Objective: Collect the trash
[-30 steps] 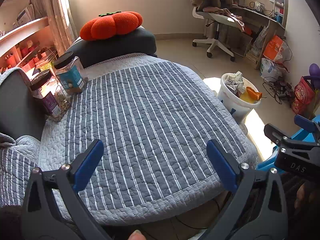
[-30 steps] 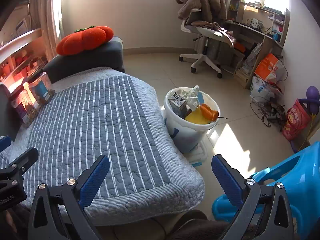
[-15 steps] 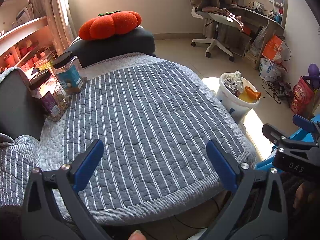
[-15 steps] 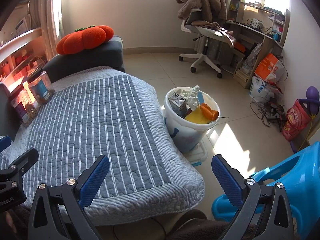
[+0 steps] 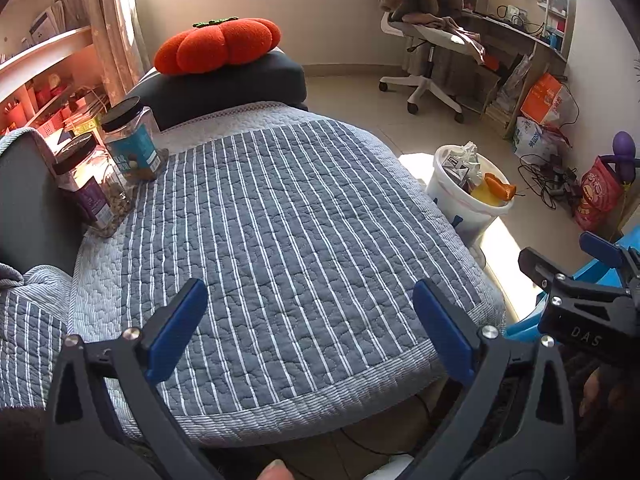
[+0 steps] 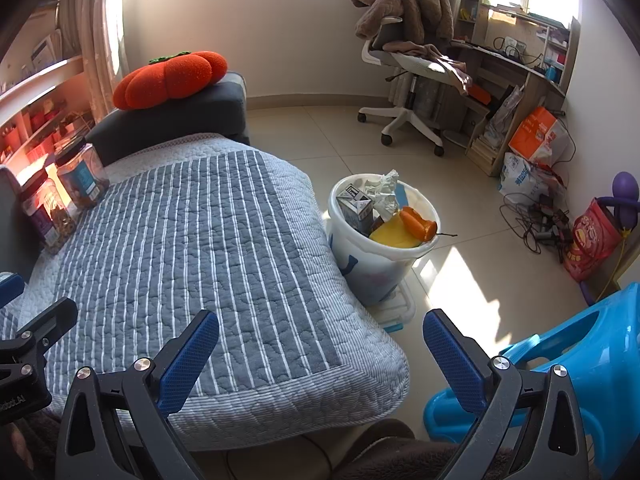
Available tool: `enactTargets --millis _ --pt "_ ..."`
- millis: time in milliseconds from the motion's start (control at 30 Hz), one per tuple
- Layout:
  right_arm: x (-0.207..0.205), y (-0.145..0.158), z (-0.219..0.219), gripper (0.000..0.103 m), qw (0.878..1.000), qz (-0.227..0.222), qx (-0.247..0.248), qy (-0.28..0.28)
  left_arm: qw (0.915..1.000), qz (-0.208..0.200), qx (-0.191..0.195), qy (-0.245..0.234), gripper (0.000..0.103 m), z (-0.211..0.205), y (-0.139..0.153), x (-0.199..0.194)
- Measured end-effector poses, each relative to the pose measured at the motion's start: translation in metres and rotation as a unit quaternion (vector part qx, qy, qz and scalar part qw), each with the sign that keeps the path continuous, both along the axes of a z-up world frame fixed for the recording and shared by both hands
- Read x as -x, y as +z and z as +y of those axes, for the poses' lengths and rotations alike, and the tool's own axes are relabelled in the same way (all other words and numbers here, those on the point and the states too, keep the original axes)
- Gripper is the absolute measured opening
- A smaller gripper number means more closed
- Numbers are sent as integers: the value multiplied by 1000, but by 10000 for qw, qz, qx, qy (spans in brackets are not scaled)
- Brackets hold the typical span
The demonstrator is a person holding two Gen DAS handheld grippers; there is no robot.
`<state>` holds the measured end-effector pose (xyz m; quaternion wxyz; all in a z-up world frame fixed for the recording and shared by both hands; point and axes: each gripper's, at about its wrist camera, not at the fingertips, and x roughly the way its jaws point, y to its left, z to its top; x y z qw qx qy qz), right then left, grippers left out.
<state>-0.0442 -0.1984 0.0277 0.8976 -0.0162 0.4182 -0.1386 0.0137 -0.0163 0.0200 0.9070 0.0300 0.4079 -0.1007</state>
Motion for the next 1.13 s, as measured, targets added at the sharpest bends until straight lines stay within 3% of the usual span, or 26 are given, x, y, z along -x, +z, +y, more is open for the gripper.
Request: enactTargets --millis 967,1133 --pt "0 -1 0 103 10000 10 15 -6 10000 -37 20 49 102 -2 2 3" --pt "0 -1 0 103 10000 11 13 -6 9993 167 337 5 102 0 -3 1"
